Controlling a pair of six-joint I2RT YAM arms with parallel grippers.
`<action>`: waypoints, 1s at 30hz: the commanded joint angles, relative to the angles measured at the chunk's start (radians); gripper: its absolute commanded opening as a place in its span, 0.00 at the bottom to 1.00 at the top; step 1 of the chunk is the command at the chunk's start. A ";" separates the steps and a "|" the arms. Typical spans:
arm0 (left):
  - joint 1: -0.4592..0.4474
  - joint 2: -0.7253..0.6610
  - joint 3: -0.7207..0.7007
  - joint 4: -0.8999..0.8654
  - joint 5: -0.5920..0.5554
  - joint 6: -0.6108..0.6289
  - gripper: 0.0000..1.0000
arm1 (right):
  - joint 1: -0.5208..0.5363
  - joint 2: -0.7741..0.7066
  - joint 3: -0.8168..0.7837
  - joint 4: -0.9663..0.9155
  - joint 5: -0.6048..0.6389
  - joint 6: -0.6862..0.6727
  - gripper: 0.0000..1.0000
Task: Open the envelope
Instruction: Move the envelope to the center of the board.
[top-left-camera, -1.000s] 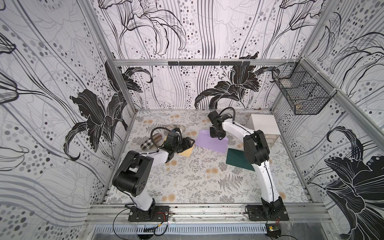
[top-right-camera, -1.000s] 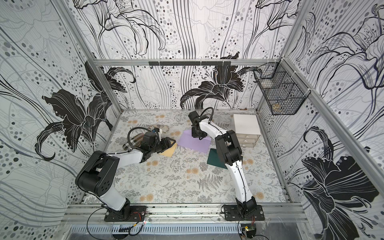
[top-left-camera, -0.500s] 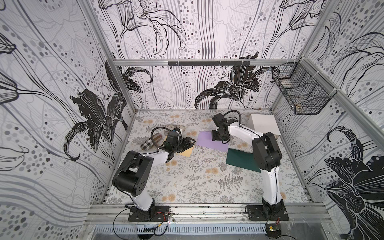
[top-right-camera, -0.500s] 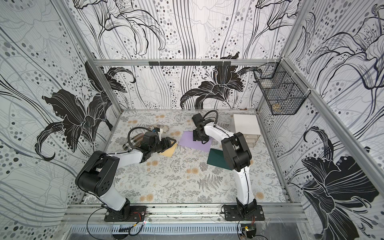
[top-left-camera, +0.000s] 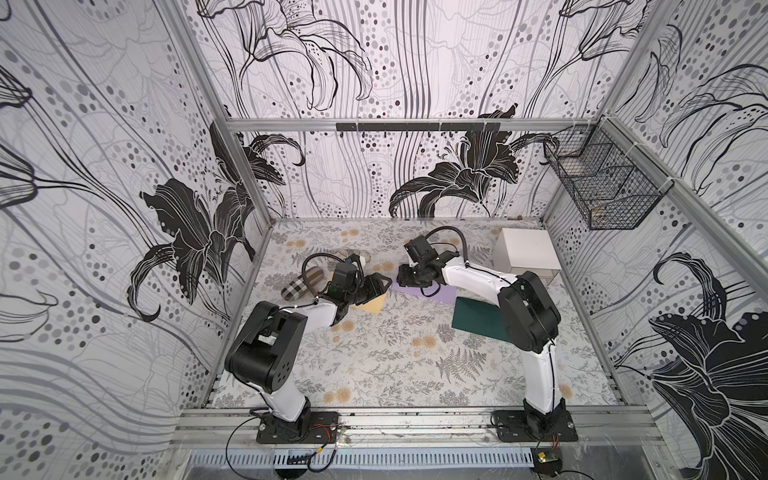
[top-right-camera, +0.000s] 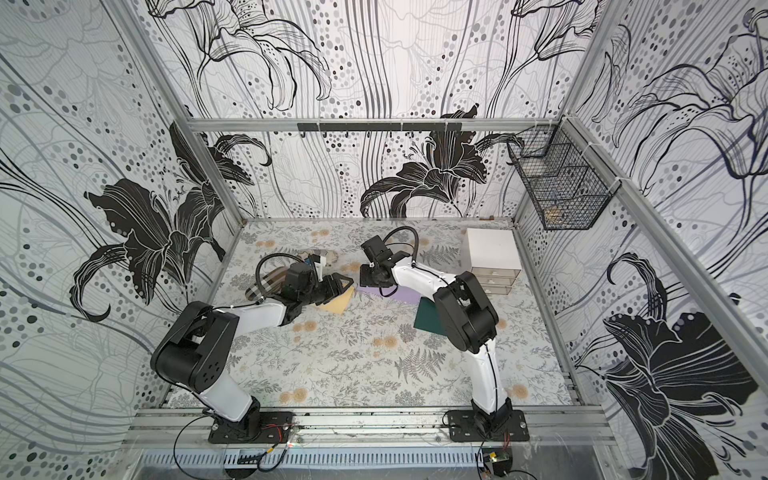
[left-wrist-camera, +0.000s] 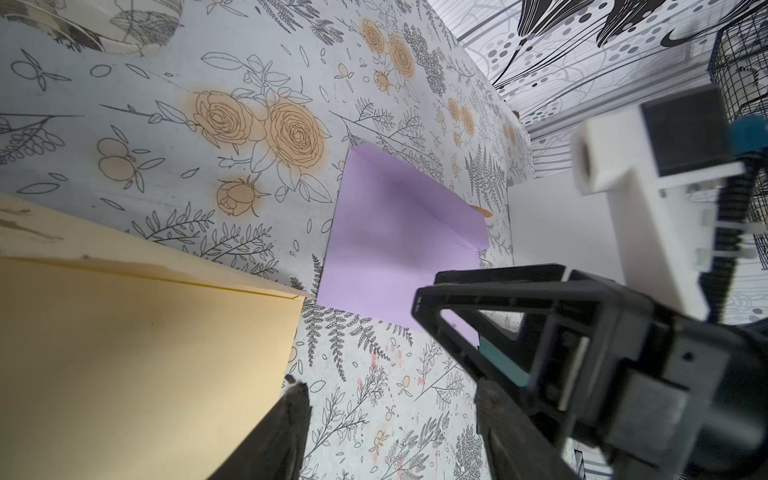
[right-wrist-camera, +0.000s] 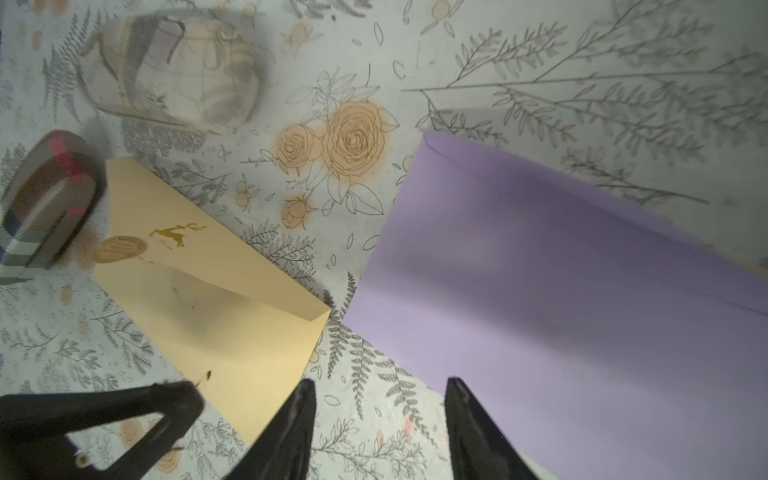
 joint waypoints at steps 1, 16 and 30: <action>0.003 0.008 -0.010 0.035 0.003 0.004 0.67 | -0.004 0.043 0.043 -0.019 0.012 0.018 0.53; 0.003 -0.021 -0.006 -0.009 -0.033 0.032 0.67 | 0.027 -0.005 -0.176 0.025 -0.056 0.002 0.50; 0.004 -0.022 -0.007 -0.011 -0.045 0.038 0.67 | 0.095 -0.193 -0.224 -0.003 -0.064 -0.034 0.53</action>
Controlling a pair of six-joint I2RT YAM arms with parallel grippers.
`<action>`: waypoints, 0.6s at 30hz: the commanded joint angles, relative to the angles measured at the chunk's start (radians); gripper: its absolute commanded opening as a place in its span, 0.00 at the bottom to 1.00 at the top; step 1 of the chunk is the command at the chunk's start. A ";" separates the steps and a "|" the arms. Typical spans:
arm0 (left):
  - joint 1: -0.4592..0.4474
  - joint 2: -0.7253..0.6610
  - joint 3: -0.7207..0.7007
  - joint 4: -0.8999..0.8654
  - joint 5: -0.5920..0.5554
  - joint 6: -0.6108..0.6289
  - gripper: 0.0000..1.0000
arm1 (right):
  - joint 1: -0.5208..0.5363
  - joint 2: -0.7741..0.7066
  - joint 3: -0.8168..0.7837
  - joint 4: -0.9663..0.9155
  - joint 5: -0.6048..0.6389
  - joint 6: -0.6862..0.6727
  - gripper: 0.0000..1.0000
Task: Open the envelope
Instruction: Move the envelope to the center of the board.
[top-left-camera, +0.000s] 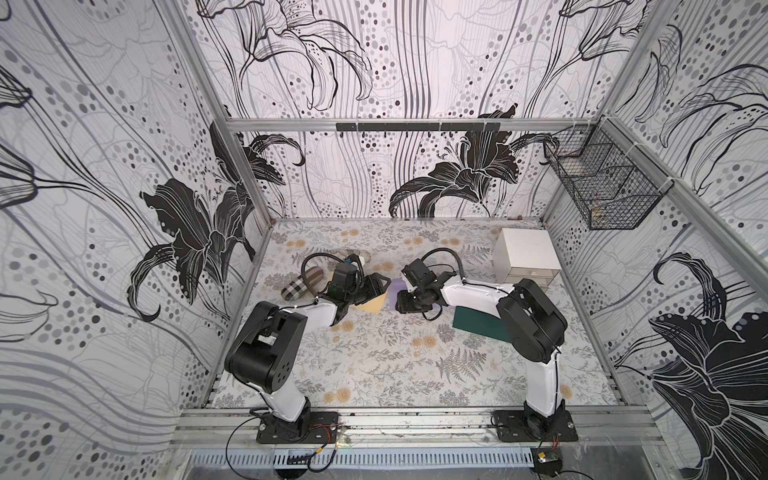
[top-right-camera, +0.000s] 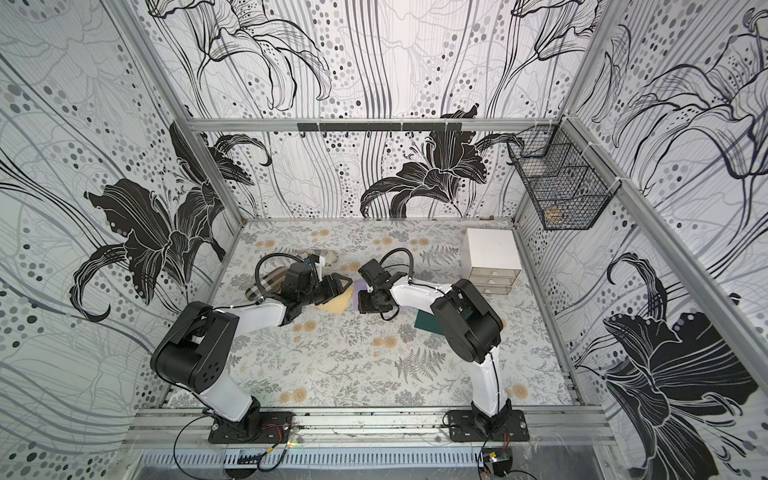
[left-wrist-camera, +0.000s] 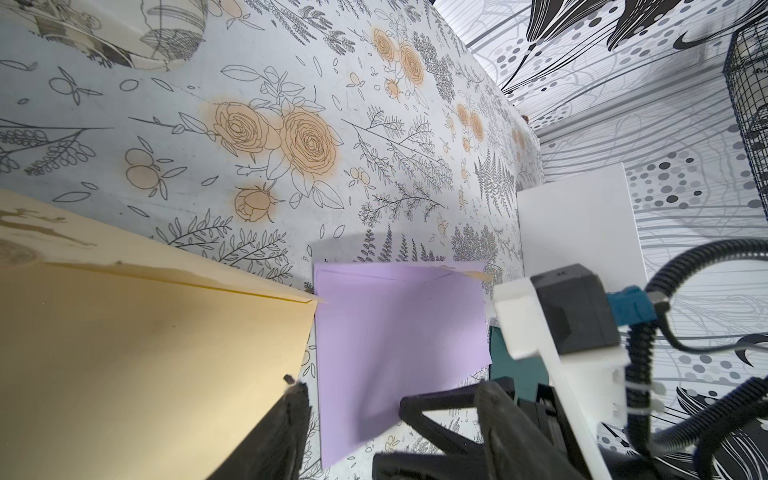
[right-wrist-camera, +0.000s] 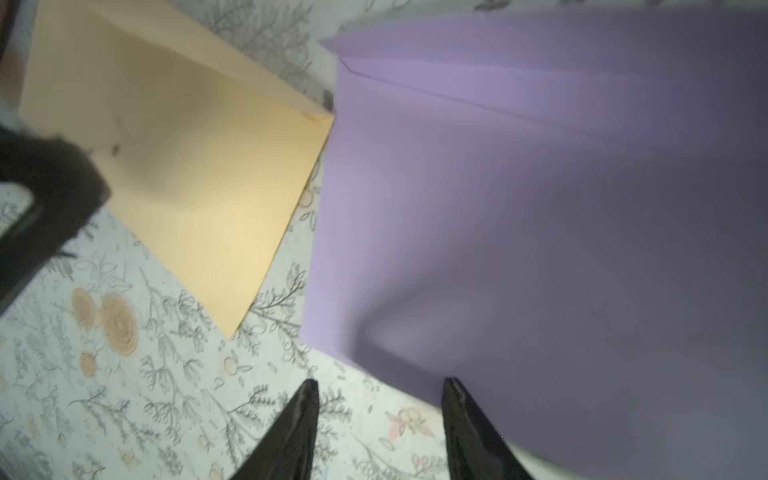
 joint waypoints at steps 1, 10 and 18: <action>0.002 -0.020 -0.007 -0.001 -0.018 0.024 0.67 | 0.002 -0.099 0.045 -0.068 0.042 -0.037 0.54; 0.003 -0.049 -0.014 -0.017 -0.033 0.036 0.67 | -0.001 -0.278 0.018 -0.134 0.273 -0.088 1.00; 0.003 -0.102 -0.030 -0.041 -0.078 0.060 0.67 | -0.031 -0.586 -0.198 -0.092 0.620 -0.119 1.00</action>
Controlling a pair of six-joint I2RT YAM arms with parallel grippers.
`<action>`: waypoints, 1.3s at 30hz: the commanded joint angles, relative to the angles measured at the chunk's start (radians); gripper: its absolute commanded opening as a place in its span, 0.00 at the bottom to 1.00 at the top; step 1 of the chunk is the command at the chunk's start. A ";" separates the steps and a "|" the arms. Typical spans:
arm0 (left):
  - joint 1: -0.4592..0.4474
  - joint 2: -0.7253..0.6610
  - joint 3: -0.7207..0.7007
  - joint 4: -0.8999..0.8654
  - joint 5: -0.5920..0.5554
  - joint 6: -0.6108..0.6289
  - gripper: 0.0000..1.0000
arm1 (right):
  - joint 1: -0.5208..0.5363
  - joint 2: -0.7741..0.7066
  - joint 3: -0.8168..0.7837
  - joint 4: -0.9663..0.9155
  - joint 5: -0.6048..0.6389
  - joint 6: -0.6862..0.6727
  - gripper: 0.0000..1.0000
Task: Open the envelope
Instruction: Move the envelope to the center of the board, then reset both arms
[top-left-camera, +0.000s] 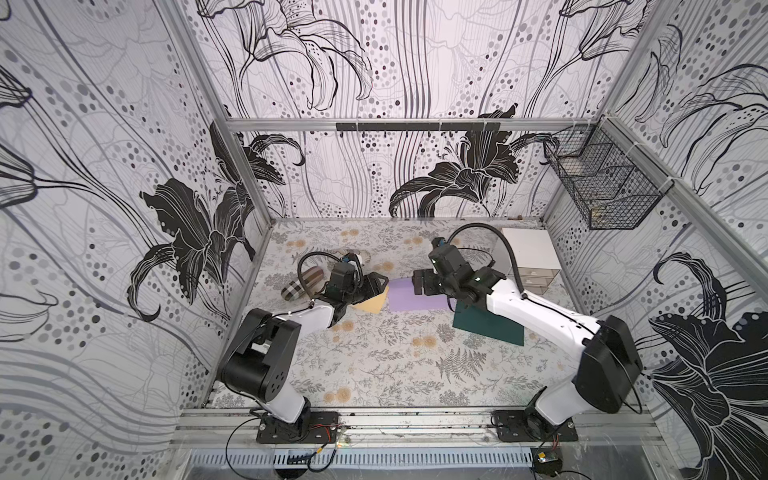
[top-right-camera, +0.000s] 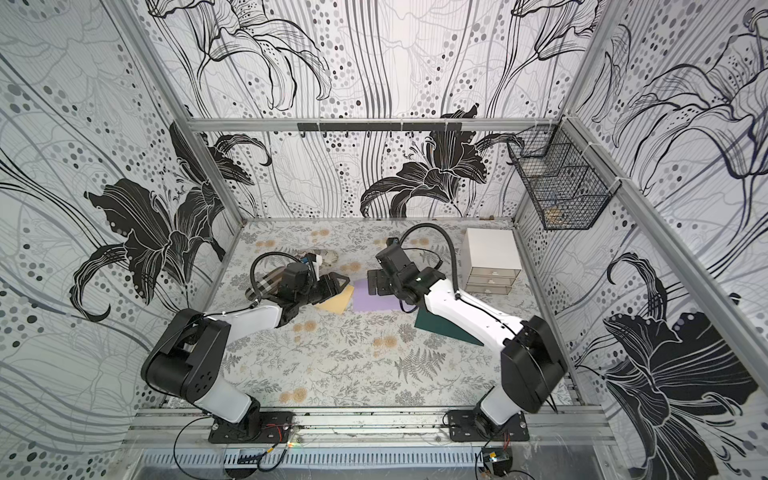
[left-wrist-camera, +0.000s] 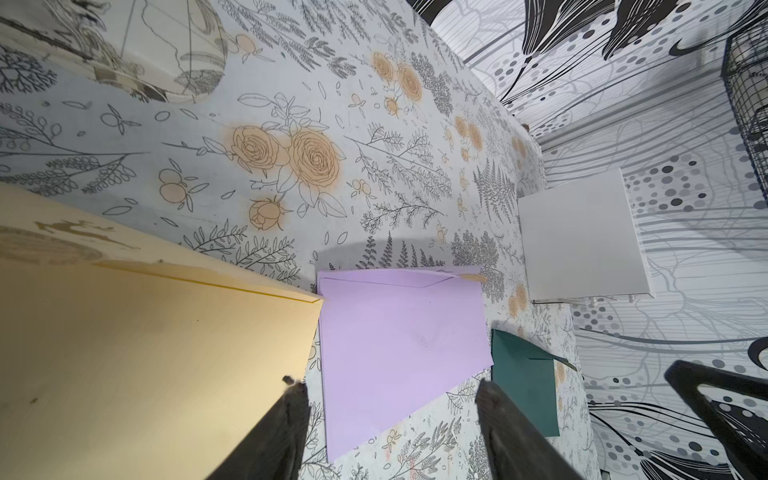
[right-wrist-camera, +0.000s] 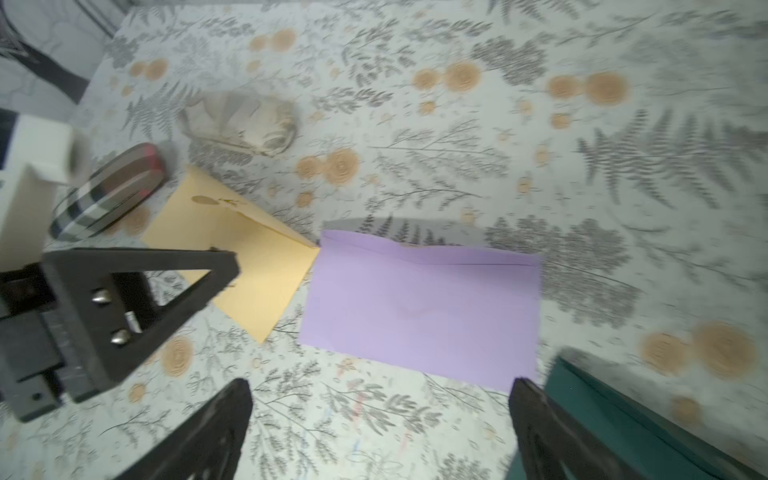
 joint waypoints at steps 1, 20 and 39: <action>0.002 -0.025 -0.017 0.005 -0.032 0.030 0.67 | -0.015 -0.135 -0.095 -0.013 0.296 -0.038 1.00; 0.003 0.031 0.003 0.002 -0.028 0.031 0.67 | -0.341 -0.340 -0.717 0.668 0.365 -0.487 1.00; 0.003 0.025 0.010 -0.018 -0.037 0.042 0.67 | -0.614 -0.034 -0.768 1.084 0.038 -0.451 1.00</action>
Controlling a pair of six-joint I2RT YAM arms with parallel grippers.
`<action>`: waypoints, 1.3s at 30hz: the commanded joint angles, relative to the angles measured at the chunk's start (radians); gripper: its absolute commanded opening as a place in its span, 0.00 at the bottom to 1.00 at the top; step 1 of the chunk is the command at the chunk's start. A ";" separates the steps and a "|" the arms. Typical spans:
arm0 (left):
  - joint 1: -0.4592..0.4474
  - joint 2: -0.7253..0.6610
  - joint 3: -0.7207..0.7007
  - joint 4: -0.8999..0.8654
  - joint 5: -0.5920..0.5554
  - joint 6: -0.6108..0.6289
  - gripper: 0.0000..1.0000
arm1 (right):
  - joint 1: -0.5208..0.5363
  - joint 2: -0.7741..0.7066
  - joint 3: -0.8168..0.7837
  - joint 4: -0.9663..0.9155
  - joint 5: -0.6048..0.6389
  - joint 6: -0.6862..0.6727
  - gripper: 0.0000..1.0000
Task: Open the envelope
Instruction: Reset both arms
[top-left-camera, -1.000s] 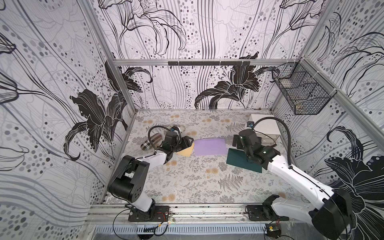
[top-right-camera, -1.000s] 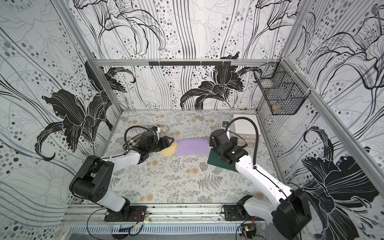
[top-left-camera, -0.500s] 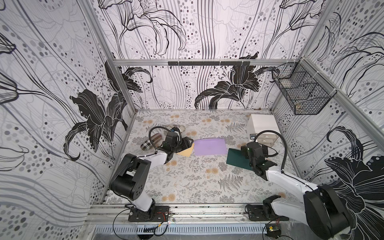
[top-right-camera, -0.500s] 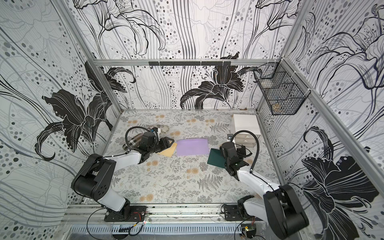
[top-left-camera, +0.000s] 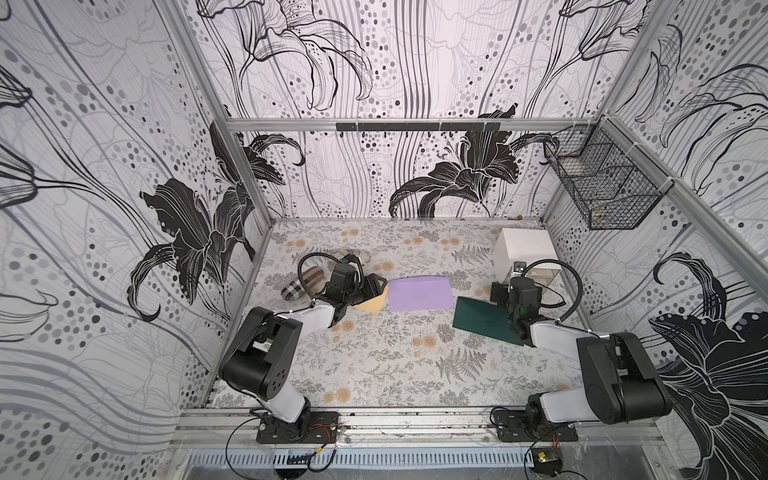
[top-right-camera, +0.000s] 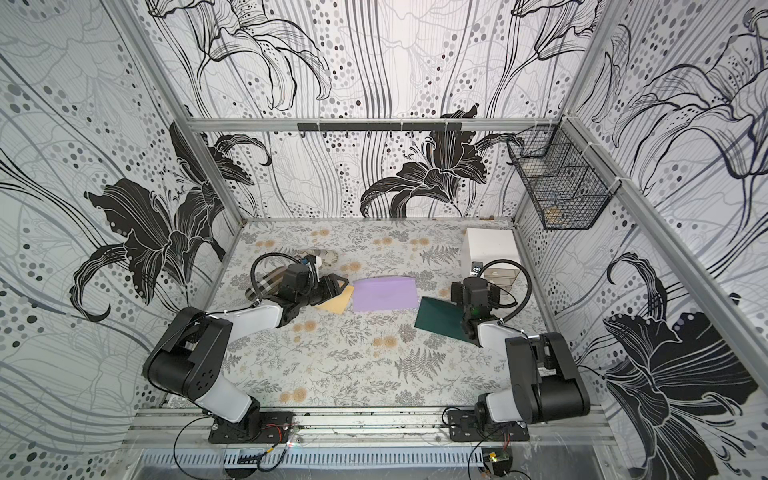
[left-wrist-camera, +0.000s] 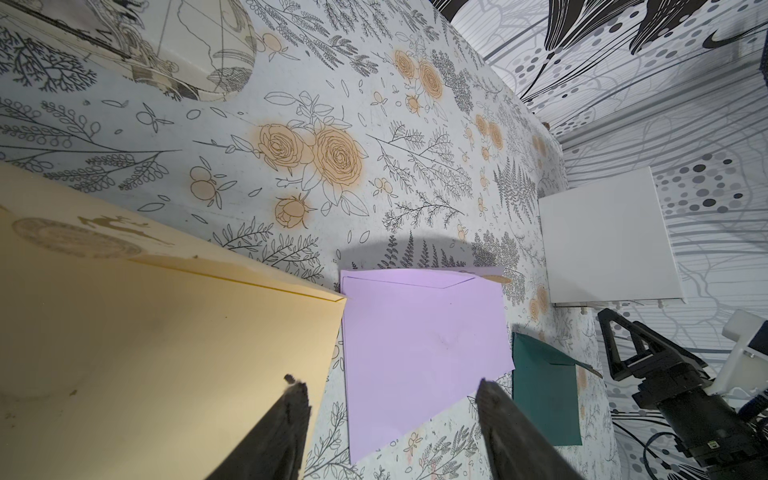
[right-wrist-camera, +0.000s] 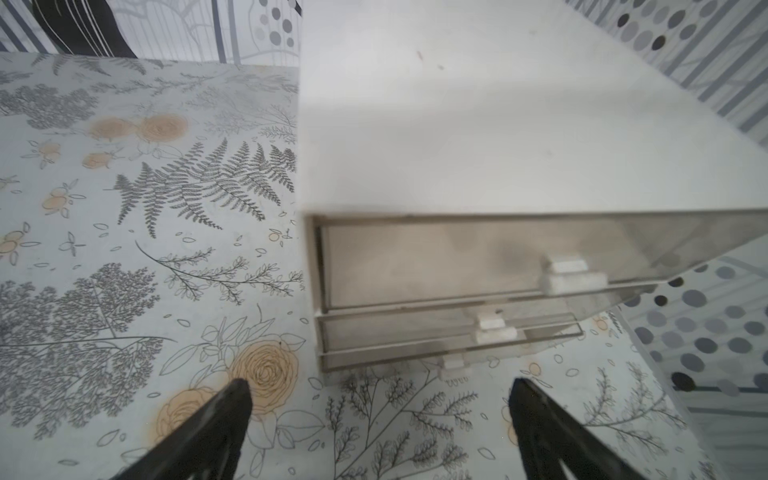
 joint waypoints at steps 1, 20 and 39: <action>0.004 0.002 0.010 -0.004 -0.012 0.025 0.67 | -0.018 0.024 -0.026 0.143 -0.066 -0.028 1.00; 0.003 -0.009 -0.001 0.004 -0.020 0.023 0.67 | -0.026 0.058 -0.104 0.314 -0.170 -0.065 1.00; -0.002 -0.105 0.006 -0.108 -0.185 0.132 0.68 | -0.027 0.058 -0.103 0.312 -0.172 -0.066 1.00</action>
